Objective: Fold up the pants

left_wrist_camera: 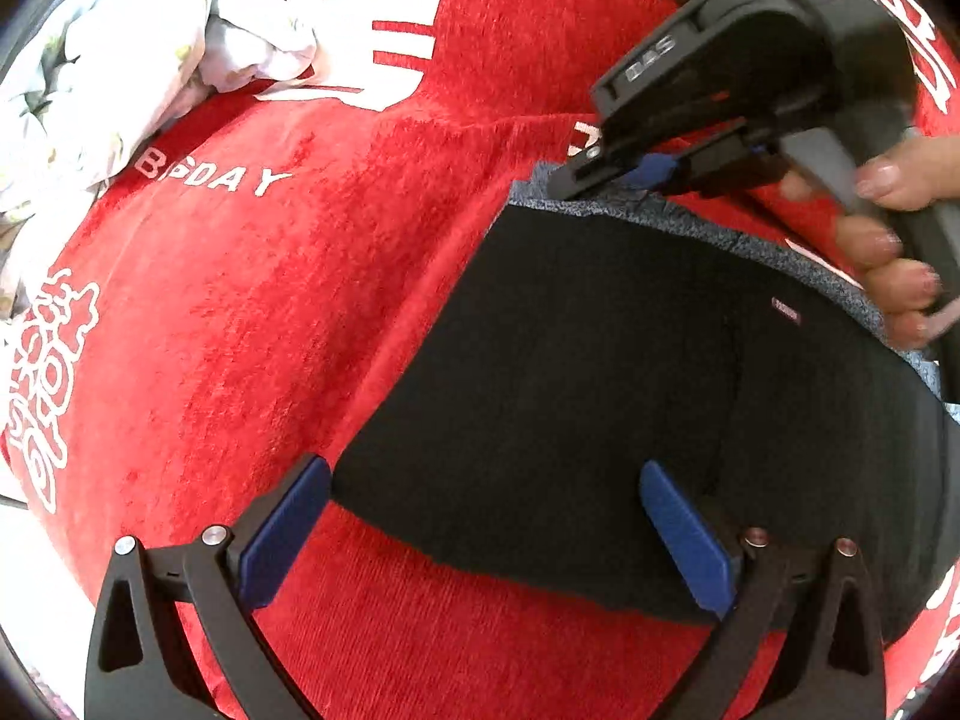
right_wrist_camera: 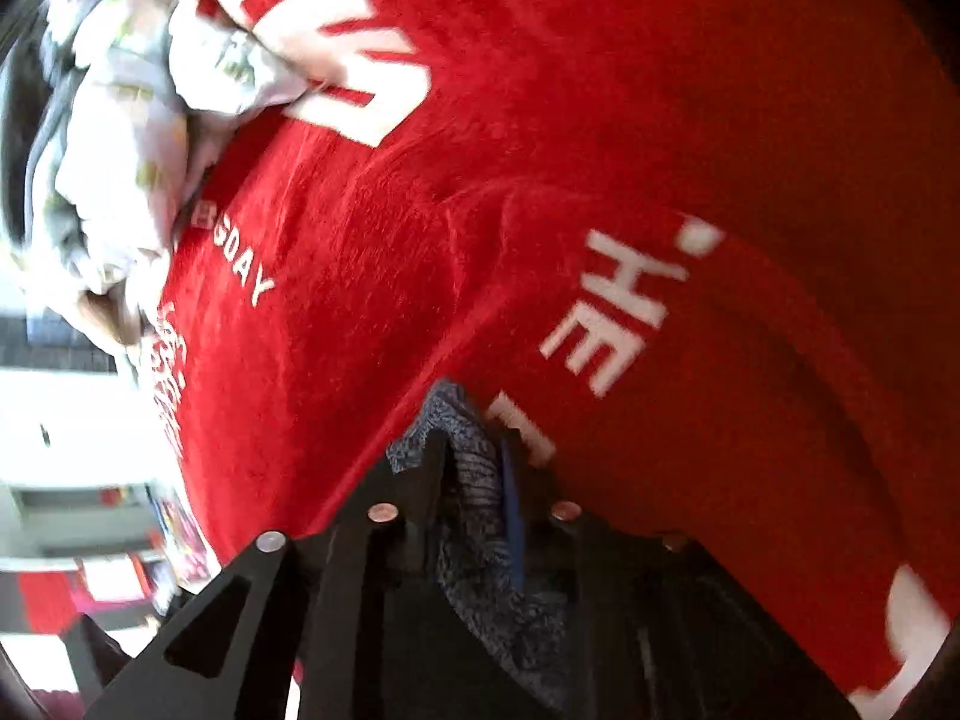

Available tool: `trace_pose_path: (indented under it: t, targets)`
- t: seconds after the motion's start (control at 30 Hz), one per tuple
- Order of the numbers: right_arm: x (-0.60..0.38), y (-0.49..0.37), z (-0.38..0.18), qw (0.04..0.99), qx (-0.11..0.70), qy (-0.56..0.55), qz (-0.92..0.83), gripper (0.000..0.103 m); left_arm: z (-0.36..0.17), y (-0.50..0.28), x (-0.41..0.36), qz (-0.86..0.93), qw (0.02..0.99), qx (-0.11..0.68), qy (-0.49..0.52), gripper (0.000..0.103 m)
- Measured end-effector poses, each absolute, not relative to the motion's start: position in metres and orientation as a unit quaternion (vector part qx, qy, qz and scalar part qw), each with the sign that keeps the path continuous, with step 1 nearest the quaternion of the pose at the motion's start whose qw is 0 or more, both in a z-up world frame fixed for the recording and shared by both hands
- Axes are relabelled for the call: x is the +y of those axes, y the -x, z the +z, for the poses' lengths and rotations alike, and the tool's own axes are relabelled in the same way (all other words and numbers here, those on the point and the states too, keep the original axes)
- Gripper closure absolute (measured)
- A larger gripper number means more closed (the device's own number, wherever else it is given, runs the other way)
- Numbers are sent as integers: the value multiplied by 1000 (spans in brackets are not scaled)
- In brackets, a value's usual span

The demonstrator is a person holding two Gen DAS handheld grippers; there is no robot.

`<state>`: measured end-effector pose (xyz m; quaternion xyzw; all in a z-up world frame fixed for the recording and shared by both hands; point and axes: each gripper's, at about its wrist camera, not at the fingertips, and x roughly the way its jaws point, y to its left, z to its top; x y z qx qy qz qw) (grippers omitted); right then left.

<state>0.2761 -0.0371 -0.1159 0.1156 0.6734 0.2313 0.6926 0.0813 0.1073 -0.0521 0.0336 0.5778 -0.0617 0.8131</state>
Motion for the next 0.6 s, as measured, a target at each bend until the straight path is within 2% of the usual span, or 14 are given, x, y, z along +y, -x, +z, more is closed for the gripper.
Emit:
trace_pose_path:
  t: [0.07,0.13,0.17,0.4,0.6]
  targets:
    - [-41,-265,-99,705,669,-87,220,69,-47,-76,107,-61,809,583,-41,0]
    - [-53,-242,-74,721,657,-66,212,31,-41,-67,108,-61,805,588,-42,0]
    - [-63,-229,-64,724,652,-72,211,24,-37,-60,108,-61,804,590,-43,0]
    - [-141,-123,-27,723,666,-129,129,23,-13,-17,101,-55,783,618,-42,0]
    - [-186,-51,-24,701,691,-166,62,19,3,18,83,-76,781,618,-35,0]
